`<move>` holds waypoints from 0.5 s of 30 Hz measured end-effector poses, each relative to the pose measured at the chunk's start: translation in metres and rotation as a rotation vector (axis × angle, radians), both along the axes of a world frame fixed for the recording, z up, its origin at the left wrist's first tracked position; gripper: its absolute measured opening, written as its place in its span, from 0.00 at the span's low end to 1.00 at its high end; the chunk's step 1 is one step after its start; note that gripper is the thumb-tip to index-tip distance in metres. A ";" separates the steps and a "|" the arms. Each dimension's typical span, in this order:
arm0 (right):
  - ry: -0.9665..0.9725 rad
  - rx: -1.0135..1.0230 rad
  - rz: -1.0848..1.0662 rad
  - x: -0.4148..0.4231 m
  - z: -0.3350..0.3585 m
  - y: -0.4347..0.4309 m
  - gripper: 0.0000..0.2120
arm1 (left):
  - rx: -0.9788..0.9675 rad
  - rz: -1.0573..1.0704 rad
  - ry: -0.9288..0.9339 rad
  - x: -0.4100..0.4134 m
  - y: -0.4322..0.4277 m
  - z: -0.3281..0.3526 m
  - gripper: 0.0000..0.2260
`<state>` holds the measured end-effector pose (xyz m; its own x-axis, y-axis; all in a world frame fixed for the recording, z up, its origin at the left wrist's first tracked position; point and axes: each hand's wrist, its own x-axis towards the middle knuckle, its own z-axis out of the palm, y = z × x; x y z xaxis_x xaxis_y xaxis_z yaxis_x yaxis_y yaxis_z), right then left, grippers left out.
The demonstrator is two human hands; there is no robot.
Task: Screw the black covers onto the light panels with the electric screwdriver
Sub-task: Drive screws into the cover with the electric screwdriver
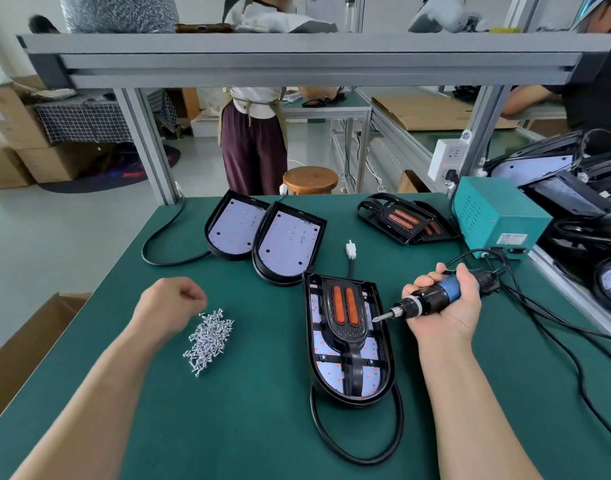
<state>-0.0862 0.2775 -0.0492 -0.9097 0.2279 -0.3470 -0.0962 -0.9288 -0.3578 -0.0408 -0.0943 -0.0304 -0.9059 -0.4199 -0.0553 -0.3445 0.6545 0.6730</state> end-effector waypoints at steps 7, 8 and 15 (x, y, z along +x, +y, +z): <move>0.004 0.000 0.010 0.001 -0.001 0.001 0.10 | -0.180 -0.177 -0.142 -0.006 0.000 0.006 0.07; 0.005 0.001 0.009 0.001 -0.001 0.001 0.10 | -0.215 -0.196 -0.154 -0.007 0.000 0.007 0.07; 0.004 0.003 0.017 0.000 -0.001 0.001 0.09 | -0.222 -0.242 -0.185 -0.006 -0.005 0.006 0.07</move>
<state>-0.0859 0.2786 -0.0501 -0.9148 0.2139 -0.3426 -0.0822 -0.9291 -0.3605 -0.0465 -0.0991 -0.0240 -0.9636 -0.2150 -0.1588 -0.2644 0.8546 0.4470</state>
